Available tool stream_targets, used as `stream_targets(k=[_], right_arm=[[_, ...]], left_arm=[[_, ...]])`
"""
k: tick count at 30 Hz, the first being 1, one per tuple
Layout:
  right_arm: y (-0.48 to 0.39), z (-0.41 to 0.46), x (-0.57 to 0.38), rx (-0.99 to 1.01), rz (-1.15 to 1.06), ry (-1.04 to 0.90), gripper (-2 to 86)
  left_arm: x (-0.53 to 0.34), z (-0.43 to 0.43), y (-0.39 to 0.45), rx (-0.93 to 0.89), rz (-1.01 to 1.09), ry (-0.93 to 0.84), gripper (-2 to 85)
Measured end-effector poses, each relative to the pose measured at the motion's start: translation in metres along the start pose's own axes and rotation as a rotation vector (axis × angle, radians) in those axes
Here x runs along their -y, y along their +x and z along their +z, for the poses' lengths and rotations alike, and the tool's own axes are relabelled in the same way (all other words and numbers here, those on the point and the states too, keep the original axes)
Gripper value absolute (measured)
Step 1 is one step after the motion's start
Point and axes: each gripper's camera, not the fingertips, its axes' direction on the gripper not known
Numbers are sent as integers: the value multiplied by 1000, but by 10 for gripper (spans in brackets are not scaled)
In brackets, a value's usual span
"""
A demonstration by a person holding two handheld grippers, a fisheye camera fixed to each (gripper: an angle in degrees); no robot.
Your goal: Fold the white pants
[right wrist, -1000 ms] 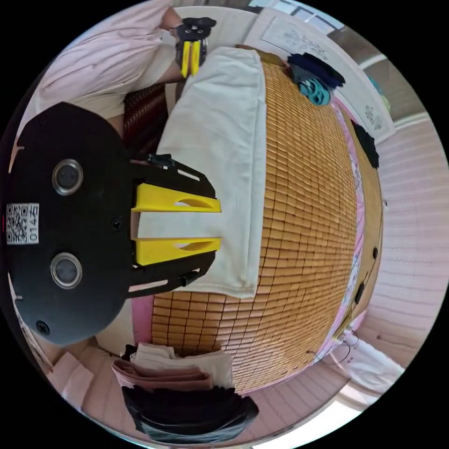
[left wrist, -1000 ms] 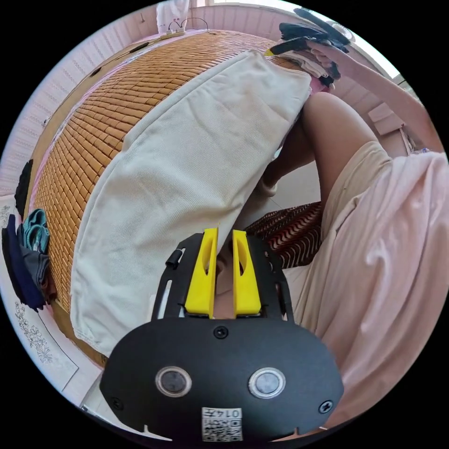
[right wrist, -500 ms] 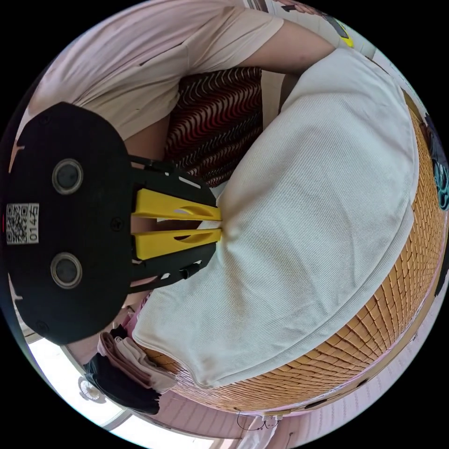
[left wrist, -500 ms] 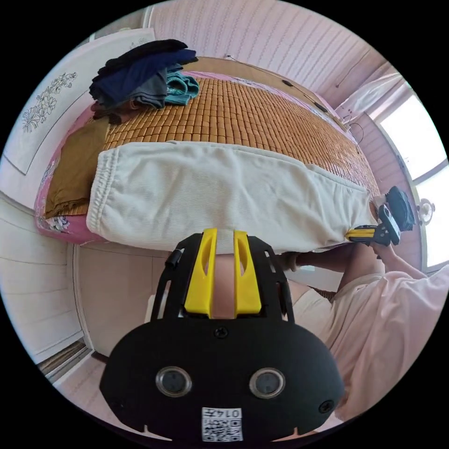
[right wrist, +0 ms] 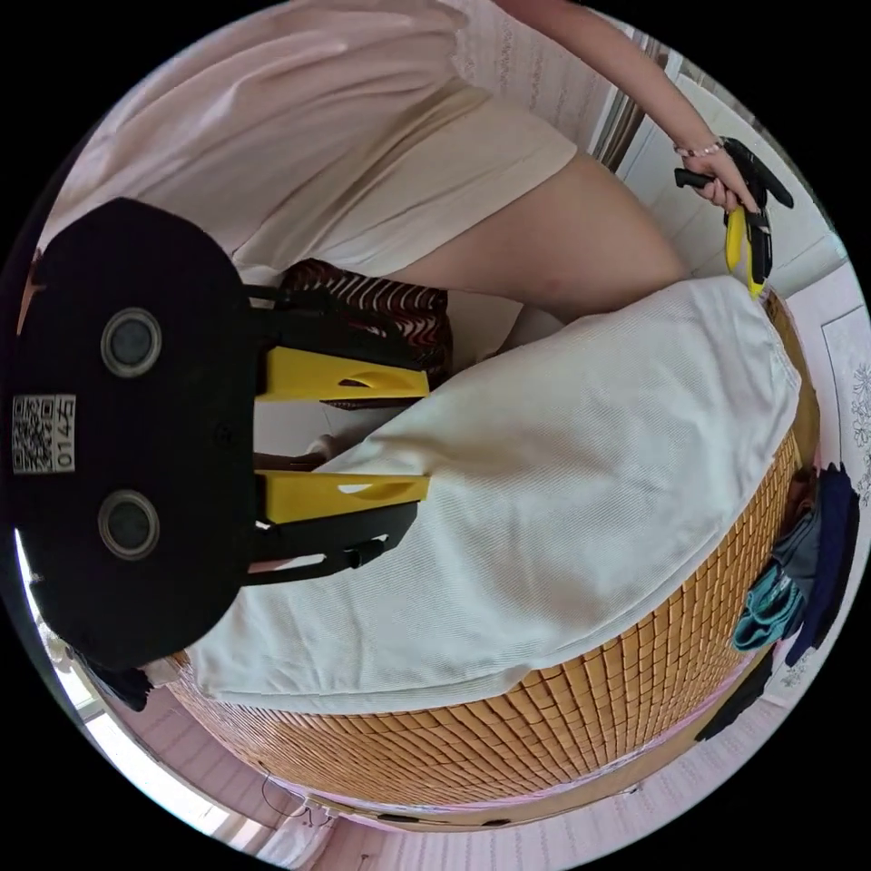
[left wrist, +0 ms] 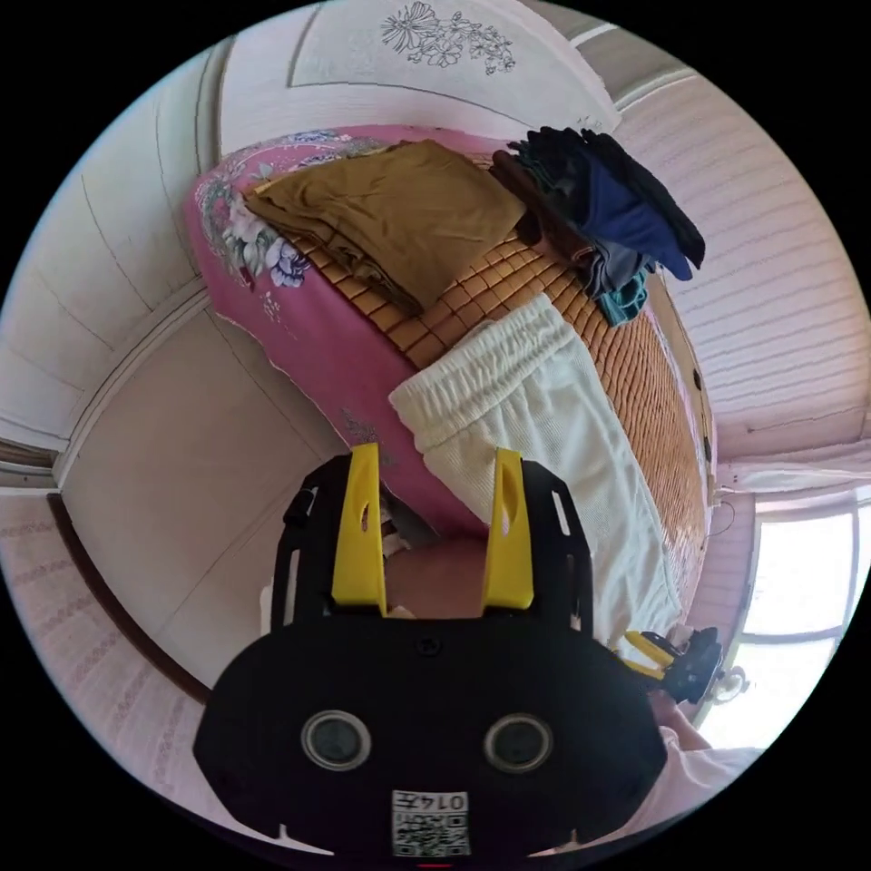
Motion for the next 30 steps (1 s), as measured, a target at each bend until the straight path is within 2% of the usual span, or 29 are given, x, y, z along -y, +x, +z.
stream_targets(k=[3, 5, 9, 11, 14, 16, 17, 21, 24, 26, 30], right_arm=[[7, 16, 10, -5, 46, -19, 95], [16, 16, 9, 49, 54, -10, 84], [21, 15, 4, 14, 51, 9, 69], [23, 25, 9, 39, 54, -5, 70], [27, 36, 22, 82, 94, 47, 72], [27, 50, 34, 92, 114, 9, 75], [23, 56, 39, 89, 110, -3, 78], [5, 61, 40, 7, 21, 1, 80], [-3, 63, 33, -4, -23, 16, 76], [1, 61, 29, 10, -16, 30, 66], [23, 48, 33, 0, 41, 94, 4]], left_arm=[[7, 11, -27, -268, -110, -48, 94], [8, -5, -25, -291, -77, -17, 63], [13, -71, 52, -307, 315, 126, 48], [18, -88, 80, -279, 425, 219, 49], [40, -63, 83, -125, 404, 263, 52], [53, -9, 63, 138, 266, 57, 63], [52, 0, 57, 188, 230, 14, 65], [15, -22, 52, 162, 218, 154, 57], [-30, -48, 77, 196, 360, 240, 48], [-63, -46, 103, 161, 519, 197, 28], [-161, 21, 195, 80, 947, -126, -6]])
